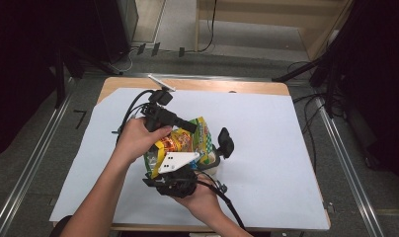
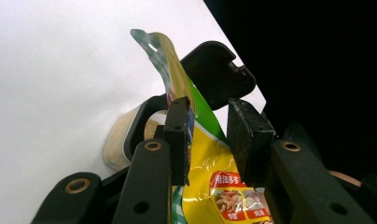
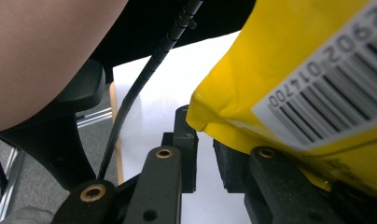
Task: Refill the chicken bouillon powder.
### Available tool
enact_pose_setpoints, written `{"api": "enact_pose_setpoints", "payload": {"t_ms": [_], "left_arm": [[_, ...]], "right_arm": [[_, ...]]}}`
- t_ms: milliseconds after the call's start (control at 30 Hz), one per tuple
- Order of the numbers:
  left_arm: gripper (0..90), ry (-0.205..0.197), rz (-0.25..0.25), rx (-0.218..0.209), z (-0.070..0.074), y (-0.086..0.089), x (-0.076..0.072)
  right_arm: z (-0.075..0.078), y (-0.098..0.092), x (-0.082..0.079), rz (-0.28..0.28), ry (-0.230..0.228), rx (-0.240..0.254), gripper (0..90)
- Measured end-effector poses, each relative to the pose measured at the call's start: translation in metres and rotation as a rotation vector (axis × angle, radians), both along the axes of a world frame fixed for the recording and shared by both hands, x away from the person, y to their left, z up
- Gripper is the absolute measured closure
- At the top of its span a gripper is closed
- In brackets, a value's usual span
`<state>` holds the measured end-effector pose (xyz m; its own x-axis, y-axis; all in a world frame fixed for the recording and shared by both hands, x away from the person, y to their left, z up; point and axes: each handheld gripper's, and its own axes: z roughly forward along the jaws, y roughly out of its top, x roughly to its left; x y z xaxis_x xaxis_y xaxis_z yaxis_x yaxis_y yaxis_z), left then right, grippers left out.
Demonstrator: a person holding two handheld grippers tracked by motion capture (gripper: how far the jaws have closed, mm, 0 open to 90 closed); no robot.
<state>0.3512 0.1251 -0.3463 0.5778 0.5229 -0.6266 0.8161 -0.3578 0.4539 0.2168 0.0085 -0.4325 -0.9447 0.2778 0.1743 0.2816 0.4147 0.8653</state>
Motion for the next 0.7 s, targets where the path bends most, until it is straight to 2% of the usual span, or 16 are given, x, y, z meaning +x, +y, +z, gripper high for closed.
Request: {"api": "enact_pose_setpoints", "payload": {"t_ms": [700], "left_arm": [[70.0,0.002,-0.009,0.008,0.0019,-0.0016,-0.0029]], "right_arm": [[-0.0025,0.0007,-0.0014,0.000,0.000,-0.004,79.5]]}}
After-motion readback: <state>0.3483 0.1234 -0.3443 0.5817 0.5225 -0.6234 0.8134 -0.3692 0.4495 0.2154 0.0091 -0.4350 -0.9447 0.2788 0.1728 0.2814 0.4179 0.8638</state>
